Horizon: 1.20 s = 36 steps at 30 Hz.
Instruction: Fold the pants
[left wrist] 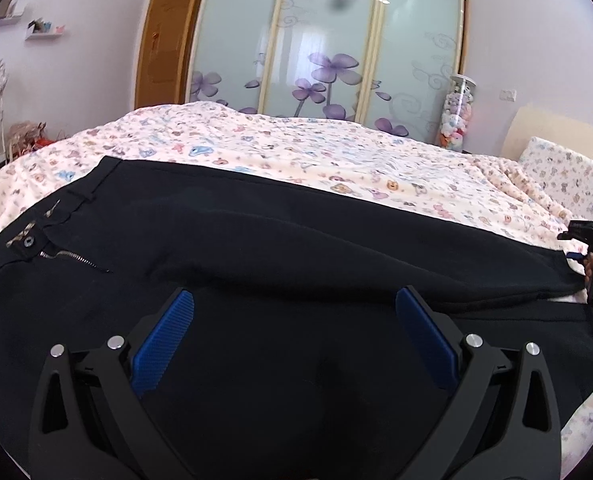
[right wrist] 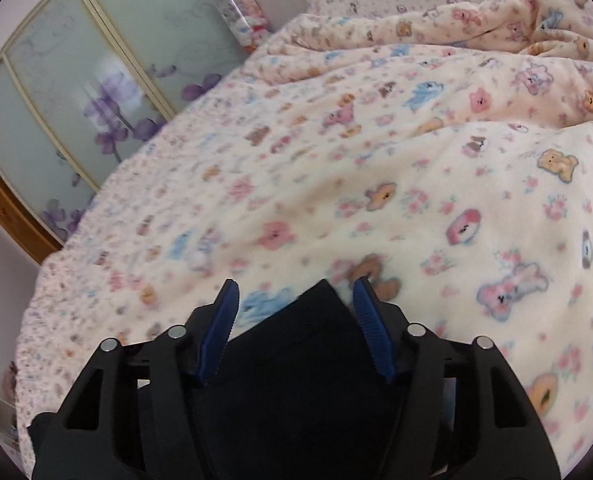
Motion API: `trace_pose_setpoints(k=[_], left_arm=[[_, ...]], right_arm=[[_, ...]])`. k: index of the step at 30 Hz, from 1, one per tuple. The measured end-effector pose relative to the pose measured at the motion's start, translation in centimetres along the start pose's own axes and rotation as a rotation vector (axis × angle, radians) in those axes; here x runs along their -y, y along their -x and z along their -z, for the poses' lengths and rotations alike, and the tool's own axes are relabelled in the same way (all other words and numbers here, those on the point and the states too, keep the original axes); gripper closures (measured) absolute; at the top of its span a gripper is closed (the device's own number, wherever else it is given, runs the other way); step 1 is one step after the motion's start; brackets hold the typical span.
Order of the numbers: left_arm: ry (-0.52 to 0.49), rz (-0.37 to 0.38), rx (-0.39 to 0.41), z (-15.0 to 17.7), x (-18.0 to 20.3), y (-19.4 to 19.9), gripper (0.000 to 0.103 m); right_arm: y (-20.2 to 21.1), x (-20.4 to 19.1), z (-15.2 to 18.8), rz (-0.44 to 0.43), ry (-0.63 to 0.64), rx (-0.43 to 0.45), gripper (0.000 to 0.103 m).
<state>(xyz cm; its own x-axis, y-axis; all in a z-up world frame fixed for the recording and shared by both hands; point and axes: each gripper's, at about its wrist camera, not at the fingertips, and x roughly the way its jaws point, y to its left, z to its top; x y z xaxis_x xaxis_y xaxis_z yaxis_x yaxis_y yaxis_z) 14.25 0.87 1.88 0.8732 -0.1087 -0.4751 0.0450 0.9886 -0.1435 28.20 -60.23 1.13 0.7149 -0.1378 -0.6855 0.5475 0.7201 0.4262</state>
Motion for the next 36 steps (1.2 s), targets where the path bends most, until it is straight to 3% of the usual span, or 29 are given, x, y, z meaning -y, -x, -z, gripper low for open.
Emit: trace_pose_setpoints(k=[1, 4, 5, 15, 20, 25, 28, 32, 36], left_arm=[[-0.016, 0.002, 0.002, 0.1, 0.4, 0.0, 0.002], [-0.043, 0.015, 0.002, 0.0, 1.0, 0.0, 0.002], [-0.045, 0.018, 0.004, 0.0, 1.0, 0.0, 0.002], [0.015, 0.051, 0.011, -0.2, -0.1, 0.1, 0.002], [0.064, 0.086, 0.016, -0.1, -0.9, 0.3, 0.002], [0.132, 0.122, 0.018, 0.0, -2.0, 0.5, 0.002], [0.173, 0.133, 0.035, 0.1, -2.7, 1.0, 0.002], [0.193, 0.117, 0.056, 0.1, -2.9, 1.4, 0.002], [0.191, 0.108, 0.060, 0.2, -2.9, 1.7, 0.002]], right_arm=[[-0.7, 0.2, 0.1, -0.001, -0.004, -0.019, 0.050], [-0.8, 0.3, 0.7, 0.040, 0.024, -0.017, 0.076], [-0.5, 0.5, 0.9, 0.023, 0.025, -0.014, 0.080], [9.1, 0.6, 2.5, -0.241, 0.072, 0.111, 0.084], [14.7, 1.9, 5.8, -0.348, 0.073, 0.138, 0.086], [18.8, 5.3, 11.3, -0.415, -0.003, 0.129, 0.086], [20.2, 7.4, 15.2, -0.409, -0.053, 0.103, 0.087], [20.2, 9.3, 19.5, -0.314, -0.081, 0.025, 0.088], [19.6, 8.9, 20.1, -0.234, -0.067, -0.007, 0.088]])
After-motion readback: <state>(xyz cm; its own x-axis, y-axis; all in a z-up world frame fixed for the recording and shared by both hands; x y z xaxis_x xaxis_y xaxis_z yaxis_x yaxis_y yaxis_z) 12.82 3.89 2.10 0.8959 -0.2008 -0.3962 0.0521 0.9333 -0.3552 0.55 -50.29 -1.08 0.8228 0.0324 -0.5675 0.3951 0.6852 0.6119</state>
